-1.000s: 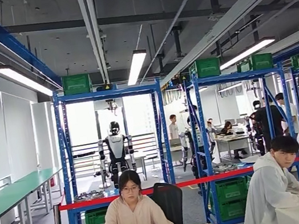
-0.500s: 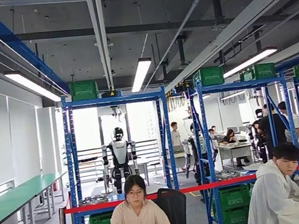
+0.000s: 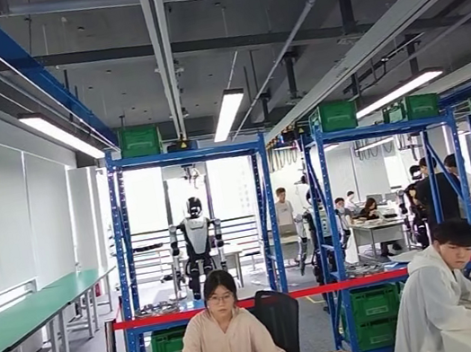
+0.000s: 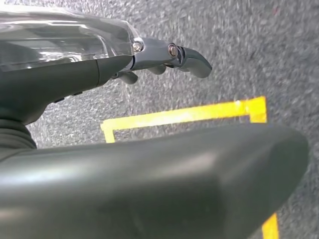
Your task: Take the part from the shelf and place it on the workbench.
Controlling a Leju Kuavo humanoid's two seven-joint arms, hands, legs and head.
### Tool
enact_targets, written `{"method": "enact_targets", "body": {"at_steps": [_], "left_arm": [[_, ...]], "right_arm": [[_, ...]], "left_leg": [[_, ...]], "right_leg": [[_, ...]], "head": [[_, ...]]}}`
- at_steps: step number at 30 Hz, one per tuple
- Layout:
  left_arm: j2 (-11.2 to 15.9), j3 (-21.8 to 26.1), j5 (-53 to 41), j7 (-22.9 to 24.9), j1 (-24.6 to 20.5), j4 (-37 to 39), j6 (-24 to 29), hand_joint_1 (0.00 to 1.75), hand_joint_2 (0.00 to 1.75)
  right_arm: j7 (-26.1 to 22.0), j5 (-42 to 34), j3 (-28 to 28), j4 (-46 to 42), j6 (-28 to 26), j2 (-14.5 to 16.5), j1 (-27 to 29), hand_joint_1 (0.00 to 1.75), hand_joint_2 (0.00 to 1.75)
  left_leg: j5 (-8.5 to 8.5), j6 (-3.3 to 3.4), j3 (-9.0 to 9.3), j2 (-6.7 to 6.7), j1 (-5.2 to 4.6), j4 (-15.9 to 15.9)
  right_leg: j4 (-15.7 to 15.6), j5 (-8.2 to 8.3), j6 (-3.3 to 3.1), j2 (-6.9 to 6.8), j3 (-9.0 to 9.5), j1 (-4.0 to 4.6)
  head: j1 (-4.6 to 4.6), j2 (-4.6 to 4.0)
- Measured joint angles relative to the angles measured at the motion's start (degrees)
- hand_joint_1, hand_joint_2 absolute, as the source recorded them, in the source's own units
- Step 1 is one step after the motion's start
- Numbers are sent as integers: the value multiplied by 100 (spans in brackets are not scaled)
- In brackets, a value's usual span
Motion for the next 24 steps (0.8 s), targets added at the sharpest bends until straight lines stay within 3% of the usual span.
{"method": "enact_targets", "body": {"at_steps": [2,4,5,6,7,9,11,12,15,17,19,20,21,22,24], "left_arm": [[2,14,2,-2,-2,0,4,0,0],[3,30,13,-2,-8,0,15,0,0],[6,40,19,-1,-8,0,22,0,0],[10,50,26,1,-5,0,30,0,0],[14,62,36,3,-2,0,33,0,0],[19,94,60,7,-3,0,39,0,0],[20,127,87,7,-6,0,45,0,0],[20,143,101,8,-6,0,52,0,0],[3,204,128,14,18,-1,86,0,0],[-14,250,133,19,34,-2,110,0,0],[-15,290,138,20,42,-2,121,0,0],[-15,310,140,21,46,-2,125,0,0],[-18,330,142,24,49,-2,131,0,0],[-22,352,143,27,51,-2,140,0,0],[-41,398,142,33,53,-2,158,0,0]], "right_arm": [[2,4,-18,31,-1,-4,43,0,0],[14,32,-46,78,-2,-10,126,0,0],[21,56,-63,109,-6,-15,167,0,0],[25,90,-80,149,-14,-20,202,0,0],[27,132,-98,195,-27,-26,236,0,0],[24,222,-129,308,-65,-42,307,0,0],[23,367,-171,430,-185,-55,383,0,0],[25,503,-207,514,-311,-58,427,0,0],[18,1078,-370,886,-829,-87,612,0,0],[8,1365,-489,1215,-1107,-115,710,0,0],[5,1591,-601,1607,-1357,-134,764,0,0],[5,1734,-652,1821,-1526,-143,782,0,0],[4,1890,-701,2051,-1718,-150,794,0,0],[4,2058,-750,2287,-1936,-154,800,0,0],[4,2344,-851,2807,-2335,-156,765,0,0]], "left_leg": [[-416,-26,-139,43,1,382],[-907,-55,-322,74,2,1087],[-1007,-73,-360,79,5,1369],[-982,-90,-330,84,7,1496],[-848,-103,-204,90,11,1417],[-563,-122,286,104,25,779],[-531,-93,720,110,22,108],[-569,-69,806,110,14,-54],[-525,58,731,133,12,-106],[-415,162,620,167,17,-112],[-305,211,486,186,-8,-107],[-251,217,420,193,-22,-104],[-198,218,352,200,-36,-101],[-145,216,284,203,-50,-99],[-44,206,171,205,-71,-98]], "right_leg": [[-50,104,-64,-65,-81,-22],[-38,189,-93,-116,-202,-9],[-26,229,-89,-141,-268,-4],[-4,267,-80,-160,-340,-4],[31,300,-63,-172,-421,-9],[147,343,-23,-185,-589,-15],[284,374,30,-186,-731,-4],[327,399,61,-186,-780,4],[384,416,166,-165,-866,-10],[689,41,238,-148,-982,-41],[1364,-496,296,-147,-1143,-77],[1685,-635,313,-148,-1186,-90],[1875,-645,322,-149,-1162,-98],[1867,-543,318,-148,-1049,-100],[1266,-258,261,-144,-538,-84]], "head": [[0,0],[0,0],[0,0],[0,0],[0,0],[0,0],[0,0],[0,0],[-1,0],[-2,0],[-2,0],[-2,0],[-2,0],[-2,0],[-2,0]]}}
